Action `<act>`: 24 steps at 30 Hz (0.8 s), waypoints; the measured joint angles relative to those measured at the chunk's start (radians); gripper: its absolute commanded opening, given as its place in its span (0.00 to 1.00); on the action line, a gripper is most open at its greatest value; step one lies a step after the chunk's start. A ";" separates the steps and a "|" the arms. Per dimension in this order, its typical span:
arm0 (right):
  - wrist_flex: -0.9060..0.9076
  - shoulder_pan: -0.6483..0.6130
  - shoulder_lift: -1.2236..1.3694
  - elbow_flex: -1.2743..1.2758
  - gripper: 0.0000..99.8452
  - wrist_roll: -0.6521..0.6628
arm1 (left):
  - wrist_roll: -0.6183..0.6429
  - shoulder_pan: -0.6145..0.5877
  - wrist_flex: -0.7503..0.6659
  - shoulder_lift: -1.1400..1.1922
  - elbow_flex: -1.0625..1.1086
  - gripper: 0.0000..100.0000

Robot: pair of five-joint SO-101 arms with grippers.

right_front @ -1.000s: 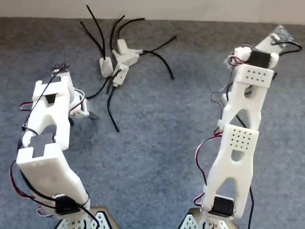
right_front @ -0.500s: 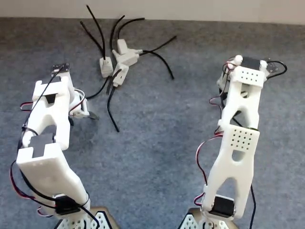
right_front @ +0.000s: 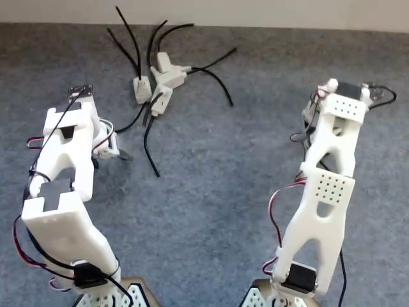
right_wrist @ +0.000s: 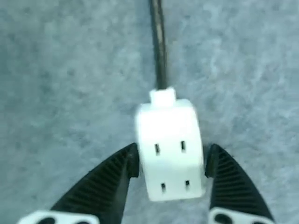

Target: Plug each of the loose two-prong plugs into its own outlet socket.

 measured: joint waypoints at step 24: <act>0.068 -0.304 -0.442 -0.133 0.09 0.135 | 0.000 0.000 0.000 0.000 0.000 0.31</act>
